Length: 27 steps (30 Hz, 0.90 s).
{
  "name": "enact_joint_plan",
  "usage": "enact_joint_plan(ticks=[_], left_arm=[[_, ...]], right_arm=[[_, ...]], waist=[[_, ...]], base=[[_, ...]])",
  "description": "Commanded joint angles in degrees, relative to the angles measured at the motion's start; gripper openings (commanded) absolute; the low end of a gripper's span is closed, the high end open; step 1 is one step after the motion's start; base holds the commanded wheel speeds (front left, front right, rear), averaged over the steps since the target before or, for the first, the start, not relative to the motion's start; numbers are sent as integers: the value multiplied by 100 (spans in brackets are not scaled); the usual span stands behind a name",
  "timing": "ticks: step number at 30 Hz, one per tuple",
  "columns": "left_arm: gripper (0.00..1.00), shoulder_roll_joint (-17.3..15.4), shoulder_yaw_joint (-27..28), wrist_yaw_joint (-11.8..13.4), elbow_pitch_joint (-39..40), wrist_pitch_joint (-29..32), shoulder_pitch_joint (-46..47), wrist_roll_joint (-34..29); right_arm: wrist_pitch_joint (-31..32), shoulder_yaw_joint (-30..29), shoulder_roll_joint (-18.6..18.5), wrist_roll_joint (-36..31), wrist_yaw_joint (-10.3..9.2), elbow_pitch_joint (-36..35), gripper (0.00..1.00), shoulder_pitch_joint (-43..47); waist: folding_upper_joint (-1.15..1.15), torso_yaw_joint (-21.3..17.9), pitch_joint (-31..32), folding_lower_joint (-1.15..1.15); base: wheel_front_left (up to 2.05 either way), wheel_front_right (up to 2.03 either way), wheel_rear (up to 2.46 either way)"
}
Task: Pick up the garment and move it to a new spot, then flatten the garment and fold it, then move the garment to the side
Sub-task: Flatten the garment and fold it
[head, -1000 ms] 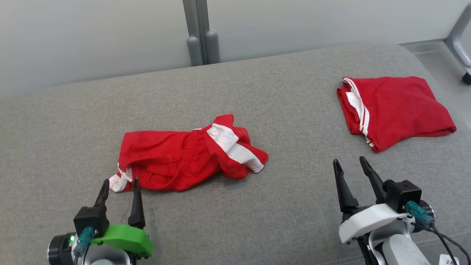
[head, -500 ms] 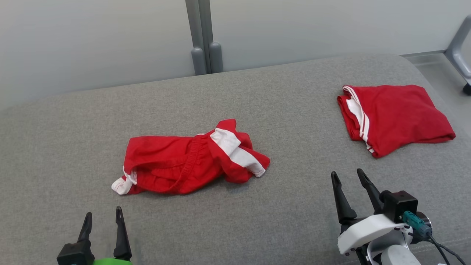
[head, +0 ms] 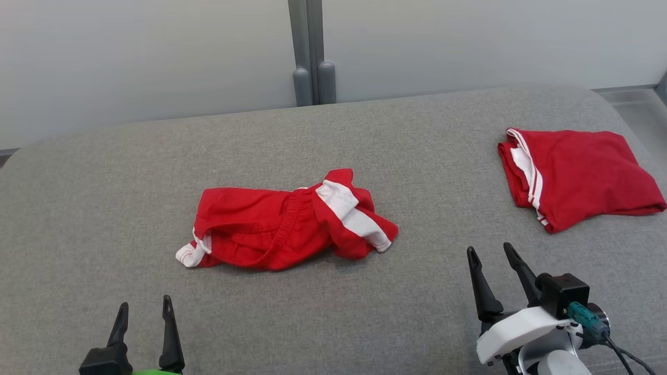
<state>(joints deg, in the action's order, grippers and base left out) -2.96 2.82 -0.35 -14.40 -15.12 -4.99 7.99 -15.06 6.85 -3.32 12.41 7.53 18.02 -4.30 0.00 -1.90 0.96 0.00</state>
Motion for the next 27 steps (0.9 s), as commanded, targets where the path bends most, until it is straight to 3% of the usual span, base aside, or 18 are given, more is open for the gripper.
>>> enact_joint_plan(ticks=[1, 20, 27], left_arm=[[100, 1, 8, -13, -5, 1, -19, -28], [100, 2, -306, -38, -4, 0, 160, 114], [100, -1, -754, -84, 64, 1, 583, 143]], right_arm=[[-14, 9, -2, -31, -9, 5, 100, 62], [-14, 135, -58, 71, -9, 247, 100, -126], [-14, 406, -158, 357, -9, 768, 100, -761]], waist=[[0, 32, -9, 0], [0, 248, -269, 0], [0, 646, -960, 0]], base=[[0, 0, 0], [0, 0, 0], [0, 0, 0]])
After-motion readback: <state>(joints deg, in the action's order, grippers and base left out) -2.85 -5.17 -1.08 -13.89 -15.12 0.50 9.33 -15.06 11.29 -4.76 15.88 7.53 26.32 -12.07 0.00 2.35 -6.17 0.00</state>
